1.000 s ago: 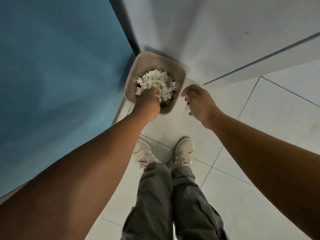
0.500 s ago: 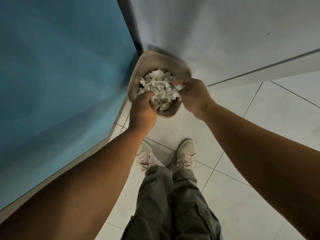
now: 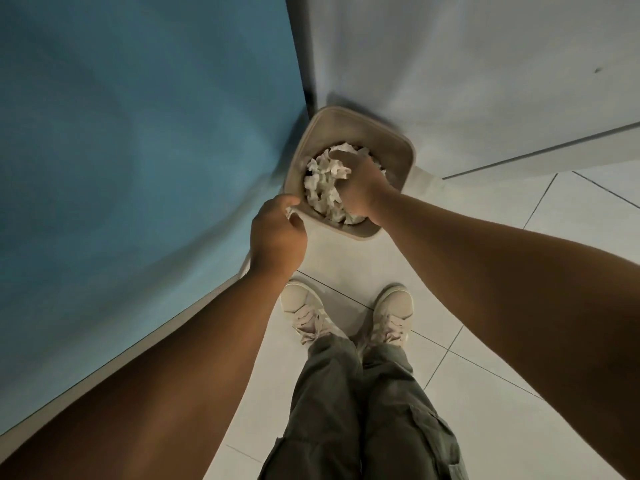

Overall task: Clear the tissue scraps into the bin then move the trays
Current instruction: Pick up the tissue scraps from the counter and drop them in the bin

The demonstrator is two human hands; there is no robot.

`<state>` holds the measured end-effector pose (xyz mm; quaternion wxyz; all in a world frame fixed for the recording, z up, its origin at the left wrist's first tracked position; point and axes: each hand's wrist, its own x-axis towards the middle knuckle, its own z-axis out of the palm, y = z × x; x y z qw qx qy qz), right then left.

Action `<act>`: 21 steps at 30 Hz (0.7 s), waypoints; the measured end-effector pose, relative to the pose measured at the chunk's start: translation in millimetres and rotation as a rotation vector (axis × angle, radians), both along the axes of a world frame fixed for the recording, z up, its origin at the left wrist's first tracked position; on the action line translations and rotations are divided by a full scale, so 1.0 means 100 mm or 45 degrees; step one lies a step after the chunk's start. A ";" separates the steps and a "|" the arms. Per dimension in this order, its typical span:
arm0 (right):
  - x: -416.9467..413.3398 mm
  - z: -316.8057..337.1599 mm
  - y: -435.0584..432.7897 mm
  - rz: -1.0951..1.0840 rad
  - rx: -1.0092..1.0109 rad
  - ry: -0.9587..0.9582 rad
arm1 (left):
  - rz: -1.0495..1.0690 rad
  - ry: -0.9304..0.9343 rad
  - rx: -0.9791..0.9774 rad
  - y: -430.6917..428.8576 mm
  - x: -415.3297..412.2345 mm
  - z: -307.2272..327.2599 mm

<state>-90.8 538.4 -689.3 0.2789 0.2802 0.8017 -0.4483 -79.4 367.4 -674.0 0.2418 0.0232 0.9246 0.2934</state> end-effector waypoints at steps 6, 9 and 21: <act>0.31 0.91 0.14 0.136 0.103 0.032 | -0.065 0.025 0.042 0.20 0.06 0.78; 0.41 1.57 0.15 0.178 0.144 0.071 | -0.090 0.079 0.065 0.29 0.00 1.40; 0.69 4.16 0.31 0.246 0.261 0.608 | -0.129 0.327 0.132 0.42 0.16 3.99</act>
